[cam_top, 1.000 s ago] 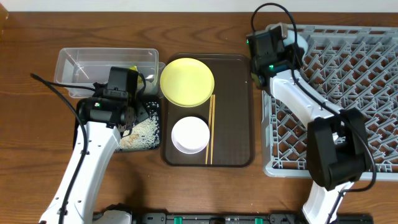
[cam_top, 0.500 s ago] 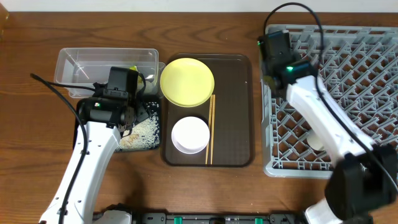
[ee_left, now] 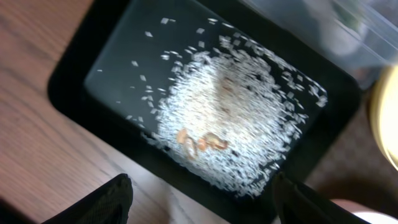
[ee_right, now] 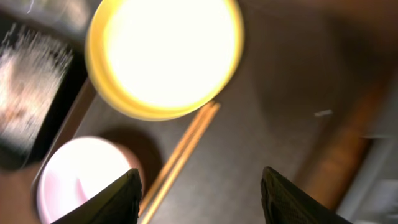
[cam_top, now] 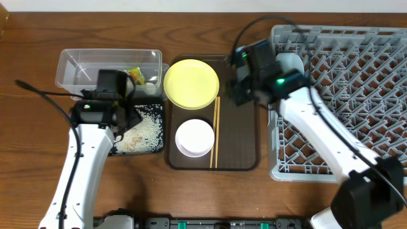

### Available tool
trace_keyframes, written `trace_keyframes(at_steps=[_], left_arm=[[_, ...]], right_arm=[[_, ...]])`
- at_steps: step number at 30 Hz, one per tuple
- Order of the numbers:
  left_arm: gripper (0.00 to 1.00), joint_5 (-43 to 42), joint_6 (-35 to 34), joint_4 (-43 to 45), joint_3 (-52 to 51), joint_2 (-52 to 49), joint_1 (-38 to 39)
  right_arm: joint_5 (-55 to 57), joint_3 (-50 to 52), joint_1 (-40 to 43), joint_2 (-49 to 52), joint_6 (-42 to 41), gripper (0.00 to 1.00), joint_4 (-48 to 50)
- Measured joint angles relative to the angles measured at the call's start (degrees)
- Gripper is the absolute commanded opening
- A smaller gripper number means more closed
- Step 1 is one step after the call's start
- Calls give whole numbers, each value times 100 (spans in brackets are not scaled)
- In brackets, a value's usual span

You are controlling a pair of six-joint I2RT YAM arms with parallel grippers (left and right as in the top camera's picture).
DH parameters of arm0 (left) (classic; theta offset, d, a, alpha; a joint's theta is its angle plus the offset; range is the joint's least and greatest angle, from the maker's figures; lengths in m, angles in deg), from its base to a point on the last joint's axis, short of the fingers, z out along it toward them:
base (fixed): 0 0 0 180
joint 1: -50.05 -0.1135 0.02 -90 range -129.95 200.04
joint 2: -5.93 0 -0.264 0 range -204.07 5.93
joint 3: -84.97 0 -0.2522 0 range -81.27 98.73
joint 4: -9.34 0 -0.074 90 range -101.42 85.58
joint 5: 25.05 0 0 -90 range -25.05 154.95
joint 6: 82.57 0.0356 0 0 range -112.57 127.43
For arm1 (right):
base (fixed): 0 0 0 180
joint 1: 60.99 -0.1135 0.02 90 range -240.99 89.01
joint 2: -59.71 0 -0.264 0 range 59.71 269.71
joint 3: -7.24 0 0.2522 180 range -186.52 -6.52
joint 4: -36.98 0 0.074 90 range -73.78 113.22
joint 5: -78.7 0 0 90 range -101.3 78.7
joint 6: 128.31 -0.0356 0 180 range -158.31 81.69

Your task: Sort waste into correct bins and load items into the dishwasher rack

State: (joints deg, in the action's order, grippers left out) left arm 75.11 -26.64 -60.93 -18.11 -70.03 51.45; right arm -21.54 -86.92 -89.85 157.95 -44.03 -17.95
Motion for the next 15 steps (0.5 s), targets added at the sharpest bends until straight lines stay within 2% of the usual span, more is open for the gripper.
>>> trace_keyframes(at_steps=[5, 15], left_arm=[[75, 52, 0, -7, 0, 0, -291], [75, 55, 0, -9, 0, 0, -323]], right_arm=[[-262, 2, -450, 437, -9, 54, -299], [-369, 2, -1062, 1292, -98, 41, -483]])
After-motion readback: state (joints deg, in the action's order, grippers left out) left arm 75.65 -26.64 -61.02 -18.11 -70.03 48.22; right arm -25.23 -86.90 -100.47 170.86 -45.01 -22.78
